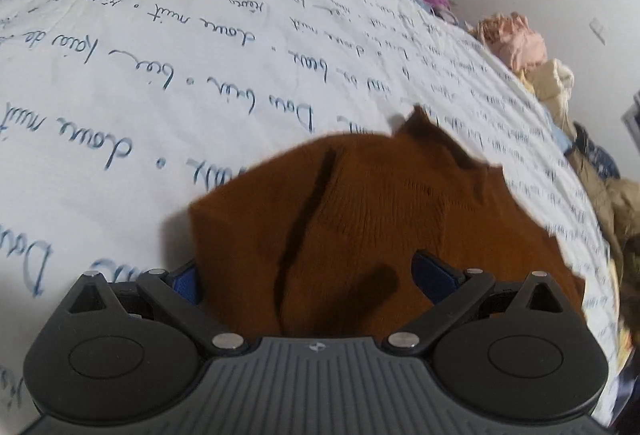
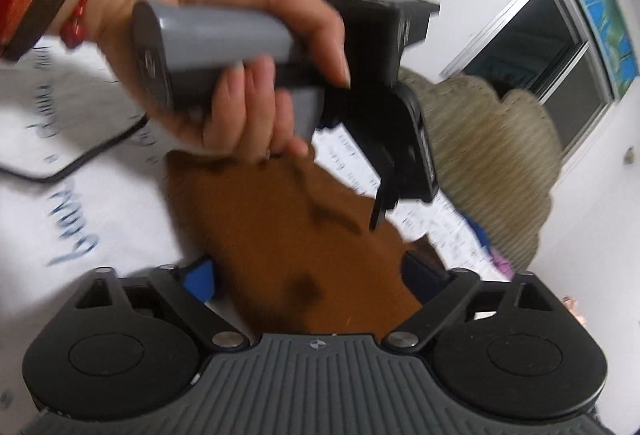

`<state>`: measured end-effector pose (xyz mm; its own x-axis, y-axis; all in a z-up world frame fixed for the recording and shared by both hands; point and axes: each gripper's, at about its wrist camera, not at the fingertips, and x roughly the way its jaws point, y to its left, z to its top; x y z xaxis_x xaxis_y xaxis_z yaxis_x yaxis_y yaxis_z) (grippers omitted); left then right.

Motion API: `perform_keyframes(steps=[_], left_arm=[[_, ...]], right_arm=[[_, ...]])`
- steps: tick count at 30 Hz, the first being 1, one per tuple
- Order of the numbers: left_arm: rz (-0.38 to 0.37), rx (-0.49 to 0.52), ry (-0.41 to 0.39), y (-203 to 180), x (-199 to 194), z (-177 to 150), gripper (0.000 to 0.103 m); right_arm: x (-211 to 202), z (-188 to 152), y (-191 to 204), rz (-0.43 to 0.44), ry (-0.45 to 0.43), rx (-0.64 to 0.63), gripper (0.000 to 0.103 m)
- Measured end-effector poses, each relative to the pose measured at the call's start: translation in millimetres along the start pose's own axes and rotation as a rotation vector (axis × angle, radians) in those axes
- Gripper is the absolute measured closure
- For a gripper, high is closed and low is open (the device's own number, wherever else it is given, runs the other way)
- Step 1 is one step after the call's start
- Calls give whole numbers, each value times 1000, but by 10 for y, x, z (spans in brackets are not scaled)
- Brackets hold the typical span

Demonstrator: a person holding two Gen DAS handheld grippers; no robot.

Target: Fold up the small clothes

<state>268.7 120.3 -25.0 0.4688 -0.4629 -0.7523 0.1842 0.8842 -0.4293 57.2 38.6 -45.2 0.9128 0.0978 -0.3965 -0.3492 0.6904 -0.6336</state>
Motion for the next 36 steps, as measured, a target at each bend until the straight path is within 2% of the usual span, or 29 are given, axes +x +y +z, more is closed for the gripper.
perform_keyframes(steps=[1,2,3,4,5,6,7,8,9,13,17,24,31,36], left_arm=[[-8,-13,-4,5,30,38,1],[-6,-23,-9,6,52,70,4],[16,-33,-16,5,64,100,15],[48,-39,-23,-8,83,128,31],[76,-39,-27,-25,100,148,39],[103,-33,-30,-36,102,162,58],[115,-32,-27,-47,114,177,77],[104,-45,-20,-43,119,187,83],[93,-59,-21,-44,105,193,89],[150,12,-63,-235,-9,160,92],[193,90,-106,-521,-178,145,93],[197,203,-179,-1154,-402,205,93],[185,325,-234,-1907,-383,137,93],[151,413,-222,-2449,-241,42,93]], right_arm=[[56,24,8,-9,0,0,25],[103,45,21,-8,6,4,37],[150,65,23,-2,16,12,44],[183,86,22,10,21,26,57],[203,103,20,21,24,40,68],[202,103,18,30,25,51,73],[210,110,19,38,21,59,84],[189,109,19,47,15,66,91],[154,87,37,51,10,70,91],[-5,33,-5,51,-15,94,93],[-159,-56,-157,13,-47,150,93],[-409,-254,-582,-71,-78,274,93],[-562,-561,-1051,-129,-95,422,93],[-676,-876,-1304,-168,-80,510,93]])
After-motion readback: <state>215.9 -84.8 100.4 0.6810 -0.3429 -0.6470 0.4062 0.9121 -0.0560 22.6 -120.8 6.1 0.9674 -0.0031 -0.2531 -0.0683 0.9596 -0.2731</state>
